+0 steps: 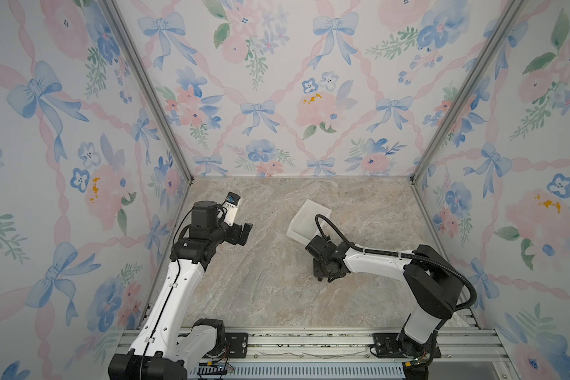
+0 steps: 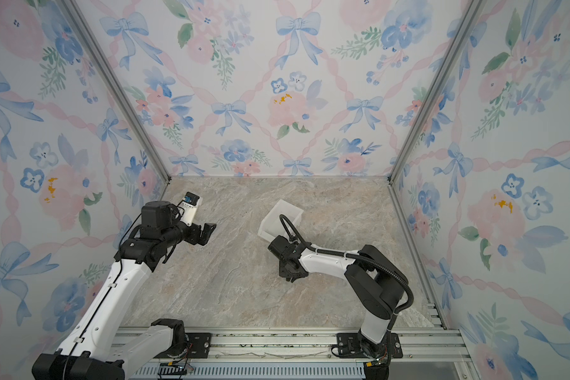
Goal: Put the screwdriver in the bin
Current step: Pick up the screwdriver from the center of the table.
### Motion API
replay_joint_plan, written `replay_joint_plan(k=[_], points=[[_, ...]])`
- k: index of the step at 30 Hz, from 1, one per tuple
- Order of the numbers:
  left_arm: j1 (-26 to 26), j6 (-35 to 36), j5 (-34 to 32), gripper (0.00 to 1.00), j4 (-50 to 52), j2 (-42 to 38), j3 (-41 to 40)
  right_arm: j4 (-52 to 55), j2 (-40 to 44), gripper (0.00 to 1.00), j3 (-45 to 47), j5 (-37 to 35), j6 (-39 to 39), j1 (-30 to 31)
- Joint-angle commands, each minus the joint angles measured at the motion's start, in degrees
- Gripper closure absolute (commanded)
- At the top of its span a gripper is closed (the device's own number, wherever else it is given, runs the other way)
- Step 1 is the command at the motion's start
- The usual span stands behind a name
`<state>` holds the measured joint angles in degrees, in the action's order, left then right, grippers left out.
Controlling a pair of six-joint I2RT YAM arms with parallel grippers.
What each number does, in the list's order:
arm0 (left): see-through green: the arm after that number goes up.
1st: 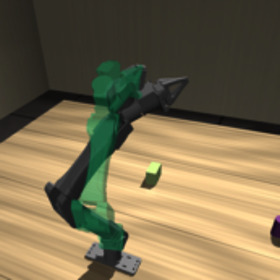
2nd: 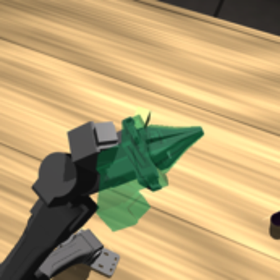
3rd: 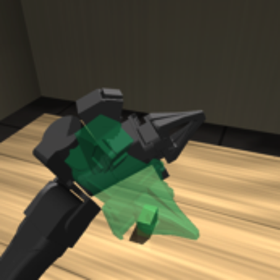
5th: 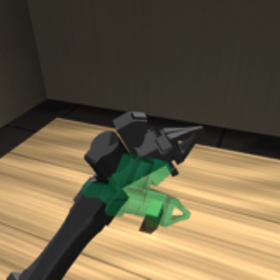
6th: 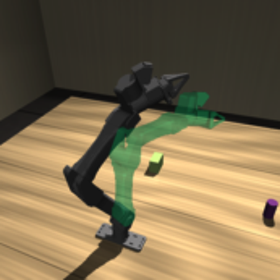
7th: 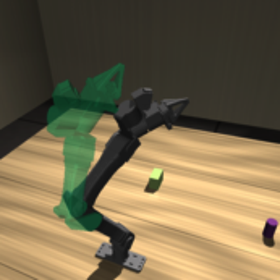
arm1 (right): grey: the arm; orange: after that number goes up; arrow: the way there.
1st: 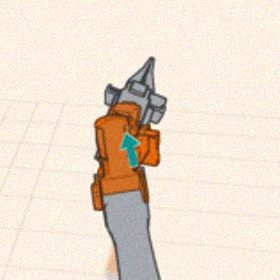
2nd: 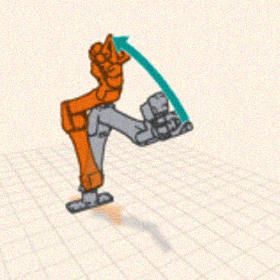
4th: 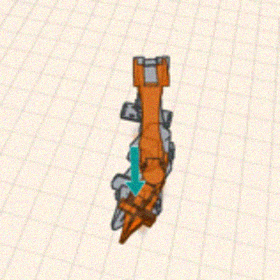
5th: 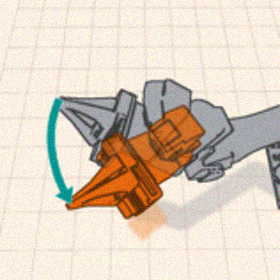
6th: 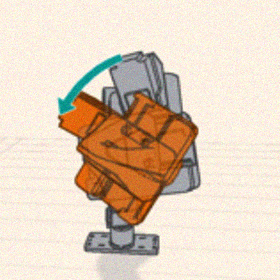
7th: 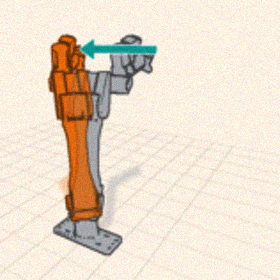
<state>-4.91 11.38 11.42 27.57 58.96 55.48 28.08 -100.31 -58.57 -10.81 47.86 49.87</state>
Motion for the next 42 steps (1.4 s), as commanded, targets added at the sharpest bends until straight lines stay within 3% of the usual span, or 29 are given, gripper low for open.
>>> replay_joint_plan(k=[1,3,15,28,42], points=[[-0.42,-0.47,0.80,0.02,1.06,-1.10,0.85,-1.09,-0.33,0.60,2.20,0.54,0.69,-0.56],[-0.44,-0.25,0.99,0.02,1.21,-1.00,1.02,-1.25,-0.06,0.67,2.40,0.48,0.26,-0.49],[-0.71,0.09,1.93,0.02,1.85,-0.56,1.12,0.93,2.36,0.79,2.14,-2.65,-4.39,1.04],[-0.98,0.05,2.57,0.02,2.20,-0.53,1.21,1.55,7.11,0.84,2.27,0.24,-8.60,-0.44],[-2.71,1.55,4.84,0.02,2.13,1.90,1.28,8.59,15.97,0.83,-1.68,5.45,-13.75,-7.97]])
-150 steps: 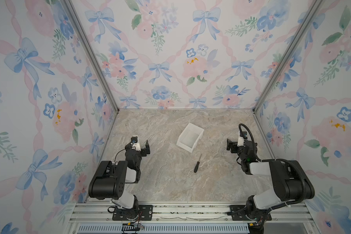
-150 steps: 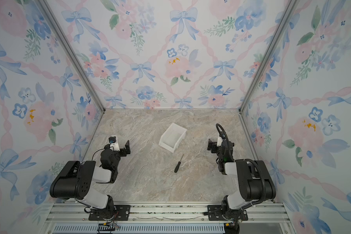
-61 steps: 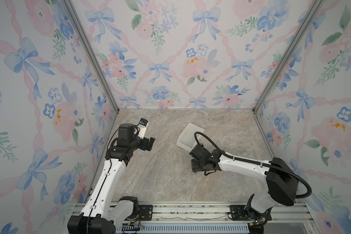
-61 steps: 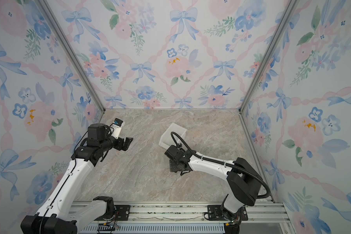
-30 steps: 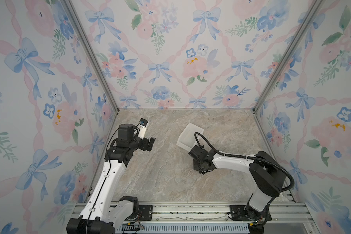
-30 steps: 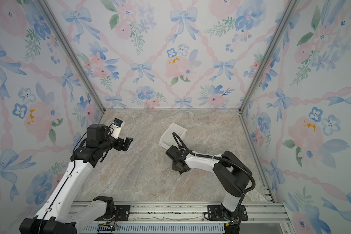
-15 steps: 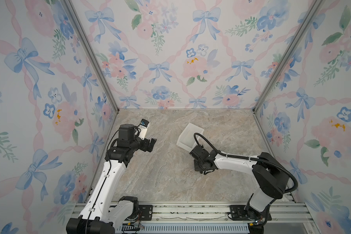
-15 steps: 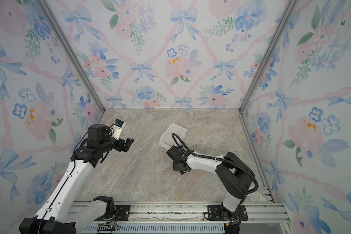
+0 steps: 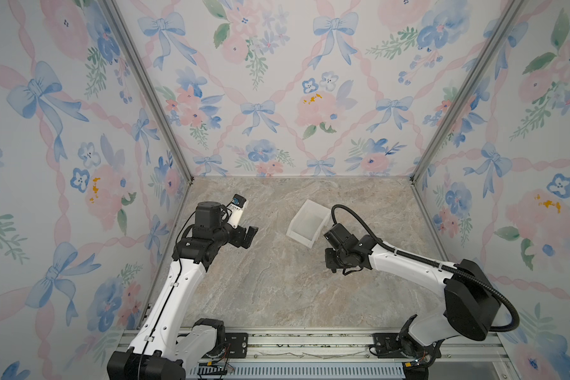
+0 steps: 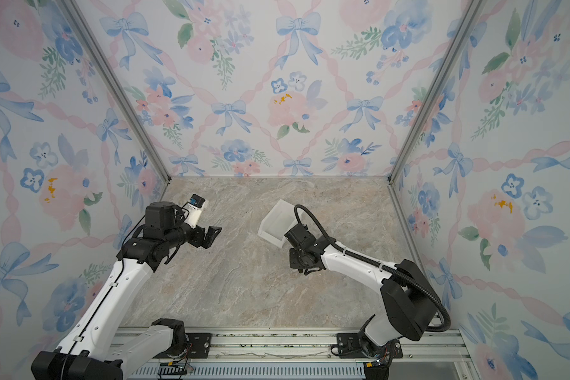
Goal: Put the screwdriver in the bin
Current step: Pick up the screwdriver from the center of the table, then place the screwdriver into the bin.
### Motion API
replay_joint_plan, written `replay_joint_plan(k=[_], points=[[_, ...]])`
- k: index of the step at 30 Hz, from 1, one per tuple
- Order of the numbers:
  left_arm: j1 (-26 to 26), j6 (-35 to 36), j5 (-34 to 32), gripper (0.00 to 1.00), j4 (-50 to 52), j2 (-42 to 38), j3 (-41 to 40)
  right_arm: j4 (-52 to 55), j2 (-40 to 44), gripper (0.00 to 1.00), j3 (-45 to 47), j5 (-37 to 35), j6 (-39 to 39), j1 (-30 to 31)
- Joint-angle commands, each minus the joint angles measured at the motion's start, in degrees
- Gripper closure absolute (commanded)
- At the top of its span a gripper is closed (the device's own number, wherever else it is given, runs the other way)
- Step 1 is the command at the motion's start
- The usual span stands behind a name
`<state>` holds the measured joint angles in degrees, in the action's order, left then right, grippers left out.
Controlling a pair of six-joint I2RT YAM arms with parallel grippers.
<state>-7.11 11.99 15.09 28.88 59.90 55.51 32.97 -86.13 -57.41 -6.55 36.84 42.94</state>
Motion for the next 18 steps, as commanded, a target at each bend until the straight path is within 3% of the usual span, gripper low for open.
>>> replay_joint_plan(k=[1,9,18], points=[[-0.67,0.85,1.24,0.02,0.83,1.22,1.52,4.22,1.90,0.83,-4.15,1.43,-3.12,-1.42],[-1.98,-0.38,1.08,0.02,0.87,2.84,3.31,3.66,-2.25,0.82,-14.42,4.86,-4.67,-5.46],[-3.03,-0.17,-0.41,0.02,0.82,2.26,3.32,-2.39,-13.01,0.81,-22.57,7.03,-1.79,-6.99]])
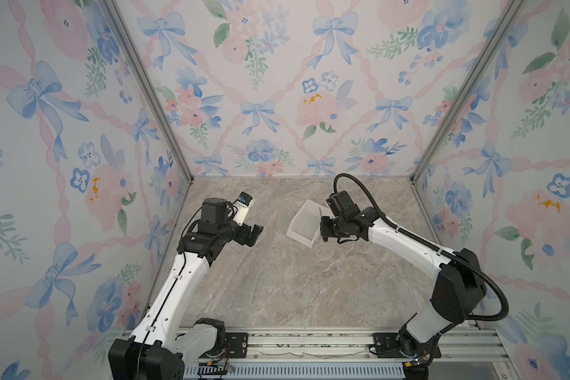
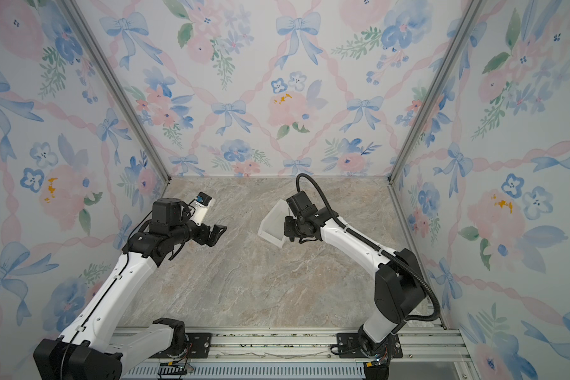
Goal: Put the screwdriver in the bin
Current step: Place the screwdriver into the bin.
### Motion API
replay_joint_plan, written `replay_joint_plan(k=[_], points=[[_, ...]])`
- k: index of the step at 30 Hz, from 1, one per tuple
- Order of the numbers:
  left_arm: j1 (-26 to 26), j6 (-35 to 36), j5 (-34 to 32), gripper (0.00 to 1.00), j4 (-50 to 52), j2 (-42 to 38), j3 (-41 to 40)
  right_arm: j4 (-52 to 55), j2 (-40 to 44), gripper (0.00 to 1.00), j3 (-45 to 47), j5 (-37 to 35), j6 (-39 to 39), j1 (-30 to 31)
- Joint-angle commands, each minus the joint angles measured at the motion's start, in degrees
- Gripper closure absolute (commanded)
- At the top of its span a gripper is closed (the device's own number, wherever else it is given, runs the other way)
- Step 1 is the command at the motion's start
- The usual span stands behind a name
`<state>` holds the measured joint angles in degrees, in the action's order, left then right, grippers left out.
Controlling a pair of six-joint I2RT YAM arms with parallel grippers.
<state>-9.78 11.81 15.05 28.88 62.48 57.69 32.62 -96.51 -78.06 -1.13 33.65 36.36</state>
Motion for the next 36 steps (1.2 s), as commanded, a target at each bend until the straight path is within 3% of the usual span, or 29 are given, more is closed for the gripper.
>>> replay_joint_plan(k=[1,21,36], points=[[-0.39,-0.01,-0.46,0.02,0.83,-0.35,1.07,-2.81,-3.73,0.81,-2.37,1.80,1.76,-0.41],[-1.09,0.50,0.05,0.02,0.88,-1.41,0.76,-13.65,-14.72,0.81,-7.04,-0.80,15.38,-0.60],[-1.19,1.07,0.33,0.02,0.85,-1.83,-0.45,-11.98,-19.29,0.78,-9.35,-4.41,16.71,0.53]])
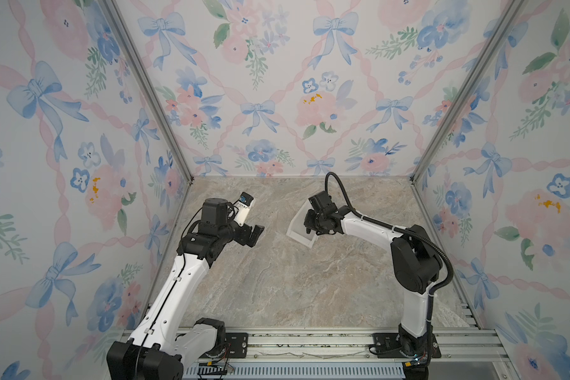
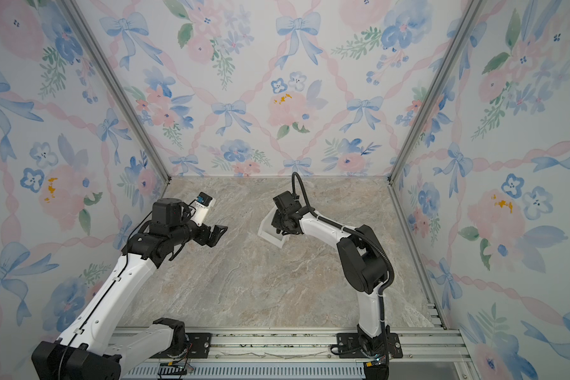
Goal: Put the screwdriver in the bin
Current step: Place the screwdriver into the bin.
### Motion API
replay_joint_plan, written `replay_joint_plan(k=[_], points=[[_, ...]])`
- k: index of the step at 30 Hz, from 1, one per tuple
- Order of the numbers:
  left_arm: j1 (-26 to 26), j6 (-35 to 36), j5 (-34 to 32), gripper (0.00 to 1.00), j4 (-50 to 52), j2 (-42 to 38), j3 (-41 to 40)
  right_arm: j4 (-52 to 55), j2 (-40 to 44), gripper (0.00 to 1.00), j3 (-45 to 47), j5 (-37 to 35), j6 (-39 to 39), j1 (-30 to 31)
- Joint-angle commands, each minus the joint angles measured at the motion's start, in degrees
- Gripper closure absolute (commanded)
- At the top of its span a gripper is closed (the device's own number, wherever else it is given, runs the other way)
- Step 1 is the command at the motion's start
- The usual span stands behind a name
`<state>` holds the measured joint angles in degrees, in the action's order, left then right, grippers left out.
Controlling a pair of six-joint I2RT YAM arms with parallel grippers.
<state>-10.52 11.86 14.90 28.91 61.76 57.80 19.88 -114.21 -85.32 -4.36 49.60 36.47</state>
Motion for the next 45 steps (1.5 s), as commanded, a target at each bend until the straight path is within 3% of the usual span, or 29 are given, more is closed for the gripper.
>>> replay_joint_plan(k=[1,17,26,31,35,37,40,45], points=[[-0.45,1.22,0.49,0.02,0.78,-1.35,-0.67,1.01,-2.03,0.78,-2.45,-1.27,0.76,0.53],[-0.38,0.59,1.50,0.02,0.72,-0.76,-0.58,3.06,-6.82,0.71,-7.05,-1.26,0.82,1.37],[-0.42,-0.22,0.51,0.02,0.74,0.51,-0.58,4.82,-3.87,0.59,-9.12,-2.71,-3.78,1.94],[-0.41,-2.11,-1.73,0.02,0.56,3.04,-0.15,4.59,1.86,0.49,-9.15,-3.55,-12.38,2.20],[-0.31,-5.96,-6.06,0.02,-0.56,6.23,0.54,-0.99,10.61,0.38,-2.58,-3.94,-18.97,1.41],[-0.26,-7.97,-9.29,0.02,-2.43,8.16,0.41,-4.73,16.22,0.20,3.00,-3.41,-20.02,-0.75],[0.60,-11.01,-14.22,0.02,-5.84,10.71,0.29,-4.86,23.20,0.04,8.71,-1.93,-20.95,-5.33],[7.19,-18.95,-14.82,0.02,-18.35,10.08,-5.23,-7.96,34.73,0.03,20.90,-6.25,-29.73,-9.08]])
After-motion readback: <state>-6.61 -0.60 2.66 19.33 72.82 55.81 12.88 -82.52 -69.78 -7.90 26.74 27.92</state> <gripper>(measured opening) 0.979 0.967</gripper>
